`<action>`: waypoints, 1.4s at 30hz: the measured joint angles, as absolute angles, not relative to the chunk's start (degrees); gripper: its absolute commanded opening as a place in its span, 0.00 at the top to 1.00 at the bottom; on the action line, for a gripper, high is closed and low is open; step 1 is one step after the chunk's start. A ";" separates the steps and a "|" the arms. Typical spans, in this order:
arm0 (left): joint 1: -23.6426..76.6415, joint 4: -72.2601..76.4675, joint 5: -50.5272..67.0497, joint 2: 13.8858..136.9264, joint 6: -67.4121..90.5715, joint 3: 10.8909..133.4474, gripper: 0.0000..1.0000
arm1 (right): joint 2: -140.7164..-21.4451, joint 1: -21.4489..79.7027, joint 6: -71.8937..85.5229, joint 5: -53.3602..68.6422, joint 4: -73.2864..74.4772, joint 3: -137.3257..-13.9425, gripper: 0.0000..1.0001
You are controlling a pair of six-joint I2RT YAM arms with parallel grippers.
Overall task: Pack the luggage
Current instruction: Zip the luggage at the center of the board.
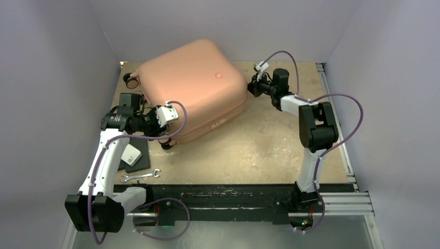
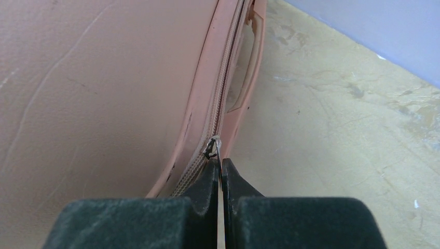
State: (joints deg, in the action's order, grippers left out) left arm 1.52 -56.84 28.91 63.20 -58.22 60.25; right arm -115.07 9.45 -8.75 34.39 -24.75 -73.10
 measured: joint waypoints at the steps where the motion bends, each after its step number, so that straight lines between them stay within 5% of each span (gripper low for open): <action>1: 1.50 -57.08 28.91 63.07 -58.67 60.23 1.00 | -115.07 9.47 -7.97 34.54 -24.75 -73.10 1.00; 14: 0.64 -66.43 25.02 58.59 -65.10 60.10 1.00 | -97.14 10.74 0.05 32.21 -31.83 -51.57 1.00; 19: 0.64 -68.95 21.98 56.60 -63.11 60.10 0.37 | -89.89 13.54 -0.91 28.05 -33.17 -44.73 1.00; 23: 0.69 -69.52 20.86 56.77 -57.54 61.04 0.16 | -89.49 14.13 -1.50 25.76 -33.10 -44.38 1.00; 42: 0.12 -63.42 2.20 61.04 -30.11 68.51 0.03 | -86.63 19.42 -3.44 20.34 -34.46 -41.23 1.00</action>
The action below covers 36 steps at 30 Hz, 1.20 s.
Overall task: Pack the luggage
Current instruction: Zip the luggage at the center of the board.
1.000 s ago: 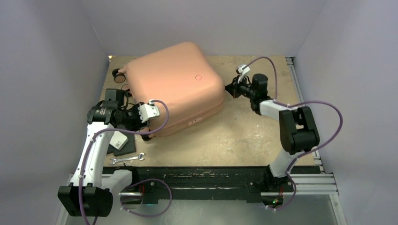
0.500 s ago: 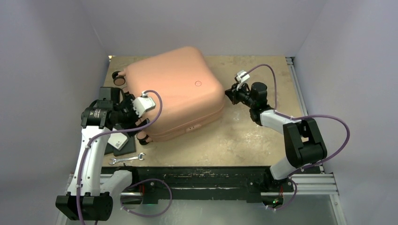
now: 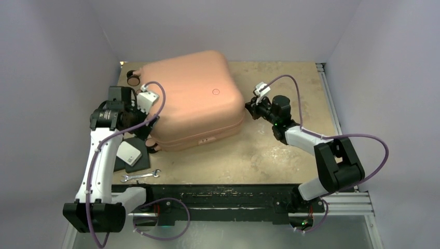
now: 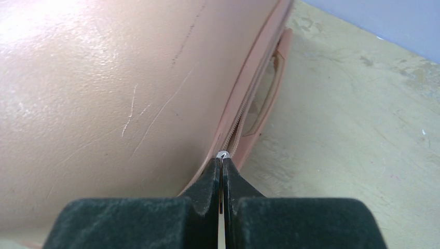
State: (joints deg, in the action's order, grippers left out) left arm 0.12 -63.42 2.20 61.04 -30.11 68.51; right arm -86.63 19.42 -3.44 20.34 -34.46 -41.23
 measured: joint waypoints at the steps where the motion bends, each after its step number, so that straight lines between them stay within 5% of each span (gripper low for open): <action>1: -0.43 -63.24 0.21 62.35 -28.73 69.78 0.03 | -86.02 20.12 -3.81 19.88 -34.04 -40.88 1.00; 15: -6.00 -42.37 -16.27 87.70 -18.35 85.67 0.07 | -80.31 29.78 -5.41 16.32 -29.95 -37.89 1.00; 30: -4.10 -40.10 1.15 89.95 -14.09 96.38 0.06 | -80.51 29.80 -5.26 -0.14 -27.40 -39.13 1.00; 36: 7.31 -39.72 5.13 88.31 -15.75 97.34 0.05 | -81.65 28.08 -4.21 -0.38 -27.86 -39.99 1.00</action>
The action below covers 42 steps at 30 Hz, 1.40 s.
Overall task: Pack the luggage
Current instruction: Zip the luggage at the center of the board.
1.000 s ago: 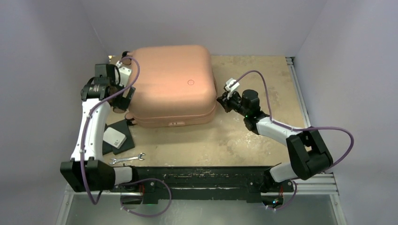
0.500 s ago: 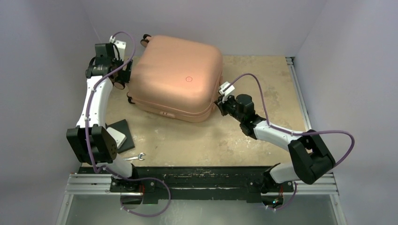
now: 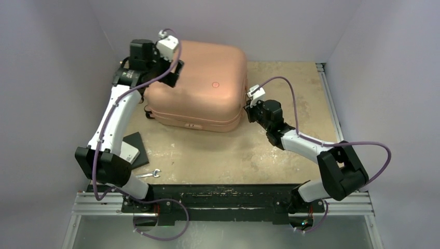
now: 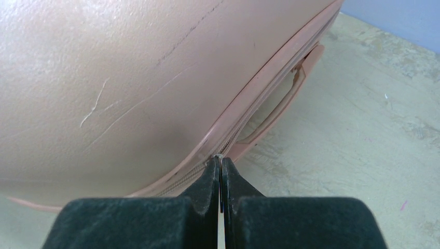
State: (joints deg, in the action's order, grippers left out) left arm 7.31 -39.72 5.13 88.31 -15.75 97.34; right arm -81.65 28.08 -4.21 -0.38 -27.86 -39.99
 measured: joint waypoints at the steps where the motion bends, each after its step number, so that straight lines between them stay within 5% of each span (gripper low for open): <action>1: 9.85 -39.48 5.89 88.40 -15.90 97.41 0.05 | -81.93 27.94 -3.97 -0.38 -27.86 -40.27 1.00; 20: 26.20 -31.94 6.61 102.26 -14.02 104.09 0.06 | -85.25 26.17 -0.58 -0.03 -28.91 -42.83 1.00; 28: 29.15 -27.53 3.84 101.47 -14.59 98.98 0.23 | -88.29 25.26 -0.34 -0.56 -30.50 -44.77 1.00; 42: 30.06 -20.18 2.61 98.35 -15.64 91.09 0.29 | -96.25 24.95 -1.85 -6.90 -38.50 -48.45 1.00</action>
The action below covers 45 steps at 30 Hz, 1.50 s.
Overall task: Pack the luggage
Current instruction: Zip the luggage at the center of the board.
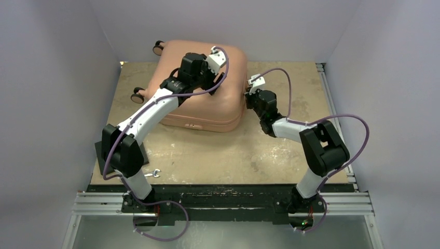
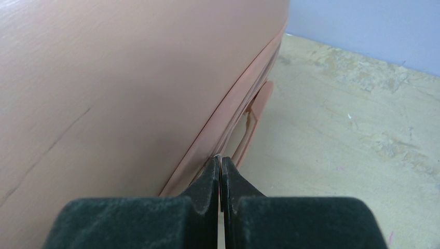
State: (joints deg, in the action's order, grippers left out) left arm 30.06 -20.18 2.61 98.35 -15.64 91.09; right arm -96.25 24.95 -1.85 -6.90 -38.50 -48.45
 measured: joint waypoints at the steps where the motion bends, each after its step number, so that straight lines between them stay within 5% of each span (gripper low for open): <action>1: 30.09 -19.90 2.61 98.24 -15.66 90.83 0.29 | -97.23 24.86 -1.93 -7.31 -38.81 -49.30 1.00; 22: 30.57 -17.32 2.15 96.88 -17.82 88.12 0.29 | -122.19 18.87 1.04 -10.98 -21.45 -88.38 0.99; 24: 30.50 -17.10 1.93 96.55 -18.24 87.72 0.28 | -123.13 18.44 2.00 -10.04 -20.56 -90.04 0.87; 28: 30.35 -17.06 1.78 95.90 -18.87 87.18 0.22 | -123.72 17.34 3.40 -8.36 -18.59 -91.81 0.44; 30: 30.30 -17.04 1.56 95.64 -19.09 87.02 0.15 | -124.29 15.77 4.05 -6.55 -16.43 -93.73 0.36; 34: 30.11 -19.20 1.30 93.62 -19.07 86.46 0.06 | -124.25 11.81 5.45 -0.95 -10.92 -94.76 0.33; 45: 30.20 -36.07 2.15 87.77 -19.07 86.76 0.01 | -116.73 9.85 5.91 11.27 -5.13 -79.20 0.36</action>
State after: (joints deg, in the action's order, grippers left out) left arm 30.20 -36.07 2.15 87.77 -19.07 86.76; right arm -116.73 9.85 5.91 11.27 -5.13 -79.20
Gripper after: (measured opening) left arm 0.975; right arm 0.649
